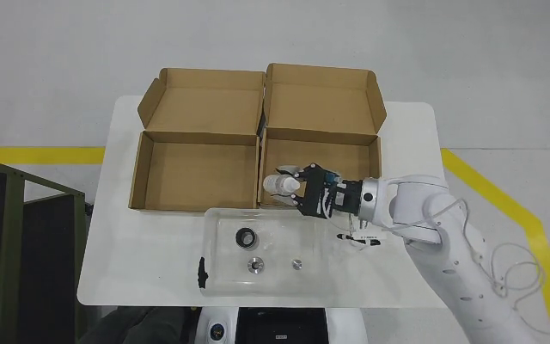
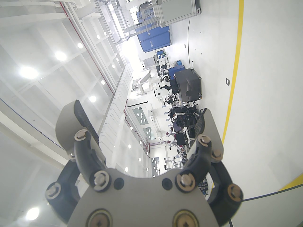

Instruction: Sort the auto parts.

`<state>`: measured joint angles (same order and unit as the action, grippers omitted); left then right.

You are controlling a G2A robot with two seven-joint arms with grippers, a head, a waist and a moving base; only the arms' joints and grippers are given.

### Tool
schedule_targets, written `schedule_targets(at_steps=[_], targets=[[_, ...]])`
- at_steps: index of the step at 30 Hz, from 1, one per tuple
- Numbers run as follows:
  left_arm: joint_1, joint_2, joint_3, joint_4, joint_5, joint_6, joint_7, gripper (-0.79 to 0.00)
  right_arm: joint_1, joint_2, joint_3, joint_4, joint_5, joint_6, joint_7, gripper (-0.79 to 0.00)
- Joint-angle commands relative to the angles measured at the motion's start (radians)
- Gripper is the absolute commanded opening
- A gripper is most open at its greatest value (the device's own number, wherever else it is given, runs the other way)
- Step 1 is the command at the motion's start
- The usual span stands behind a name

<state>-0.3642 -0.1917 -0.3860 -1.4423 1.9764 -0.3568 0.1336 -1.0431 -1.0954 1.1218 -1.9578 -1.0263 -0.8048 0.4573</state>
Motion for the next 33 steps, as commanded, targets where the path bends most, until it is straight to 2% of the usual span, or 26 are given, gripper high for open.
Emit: schedule_targets(at_steps=[1, 10, 19, 33], targets=[[0.000, 0.000, 0.000, 0.000, 0.000, 0.000, 0.000, 0.000, 0.007, 0.000, 0.002, 0.016, 0.004, 0.011, -0.002, -0.785], [0.000, 0.000, 0.000, 0.000, 0.000, 0.000, 0.000, 0.000, 0.056, -0.004, -0.015, 0.095, 0.025, 0.042, 0.011, -0.785], [0.000, 0.000, 0.000, 0.000, 0.000, 0.000, 0.000, 0.000, 0.137, -0.021, -0.082, 0.221, 0.040, 0.082, 0.029, -0.785], [0.000, 0.000, 0.000, 0.000, 0.000, 0.000, 0.000, 0.000, 0.310, -0.083, -0.252, 0.523, 0.073, 0.120, -0.014, -0.785]])
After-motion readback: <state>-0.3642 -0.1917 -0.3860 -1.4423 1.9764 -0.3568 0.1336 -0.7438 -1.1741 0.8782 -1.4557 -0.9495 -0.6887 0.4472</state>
